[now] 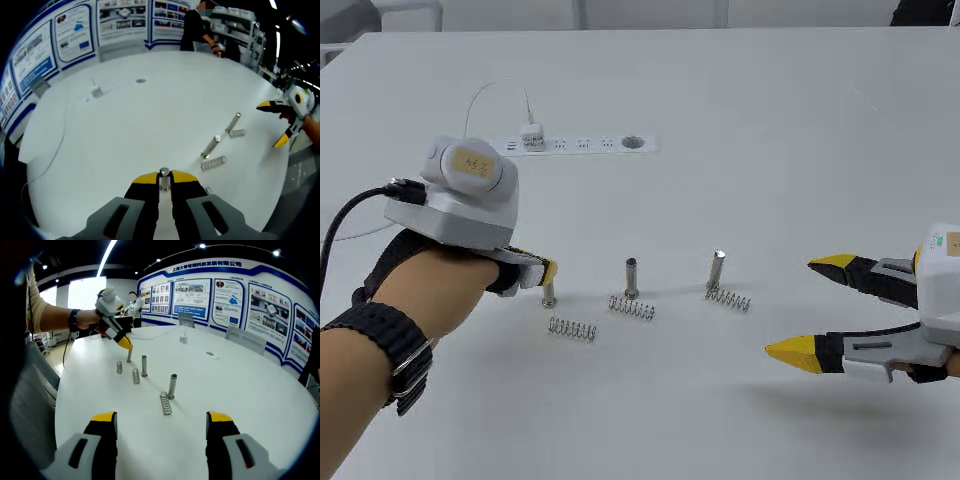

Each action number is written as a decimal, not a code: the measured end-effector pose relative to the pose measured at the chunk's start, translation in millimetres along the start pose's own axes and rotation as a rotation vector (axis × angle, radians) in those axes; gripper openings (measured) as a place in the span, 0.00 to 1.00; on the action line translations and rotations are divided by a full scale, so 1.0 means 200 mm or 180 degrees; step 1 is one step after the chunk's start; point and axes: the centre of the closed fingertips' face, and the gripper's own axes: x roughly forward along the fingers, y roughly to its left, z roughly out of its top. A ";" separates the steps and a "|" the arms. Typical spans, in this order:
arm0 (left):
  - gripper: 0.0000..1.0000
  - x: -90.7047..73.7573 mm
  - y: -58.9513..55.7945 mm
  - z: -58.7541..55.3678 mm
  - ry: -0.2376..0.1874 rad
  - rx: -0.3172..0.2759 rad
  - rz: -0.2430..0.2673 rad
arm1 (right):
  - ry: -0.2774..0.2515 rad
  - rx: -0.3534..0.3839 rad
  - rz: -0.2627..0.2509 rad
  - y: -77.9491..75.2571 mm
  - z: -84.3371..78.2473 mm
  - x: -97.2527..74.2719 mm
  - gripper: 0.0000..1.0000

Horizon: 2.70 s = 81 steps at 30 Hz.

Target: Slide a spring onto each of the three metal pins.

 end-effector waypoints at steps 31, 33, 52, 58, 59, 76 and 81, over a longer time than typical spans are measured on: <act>0.08 -0.02 -0.02 -0.03 -0.0162 0.0005 -0.0021 | 0.0013 -0.0018 0.0024 0.01 0.00 0.01 0.73; 0.08 -0.02 -0.02 -0.03 -0.0173 0.0017 -0.0016 | 0.0013 -0.0020 0.0023 0.01 0.00 0.01 0.73; 0.11 -0.03 -0.01 -0.03 -0.0213 0.0051 -0.0006 | 0.0034 -0.0017 0.0024 0.01 -0.01 0.01 0.73; 0.13 -0.04 -0.01 -0.02 -0.0237 0.0042 -0.0006 | 0.0030 -0.0015 0.0020 0.01 -0.01 0.01 0.73; 0.13 -0.04 -0.01 -0.02 -0.0247 0.0040 -0.0004 | 0.0031 -0.0016 0.0021 0.01 -0.01 0.01 0.73; 0.16 -0.10 0.01 -0.05 -0.0309 0.0028 -0.0006 | 0.0040 -0.0014 0.0023 0.02 -0.01 0.01 0.73; 0.16 -0.11 0.02 -0.06 -0.0340 0.0005 -0.0040 | 0.0032 -0.0008 0.0022 0.02 0.00 0.01 0.73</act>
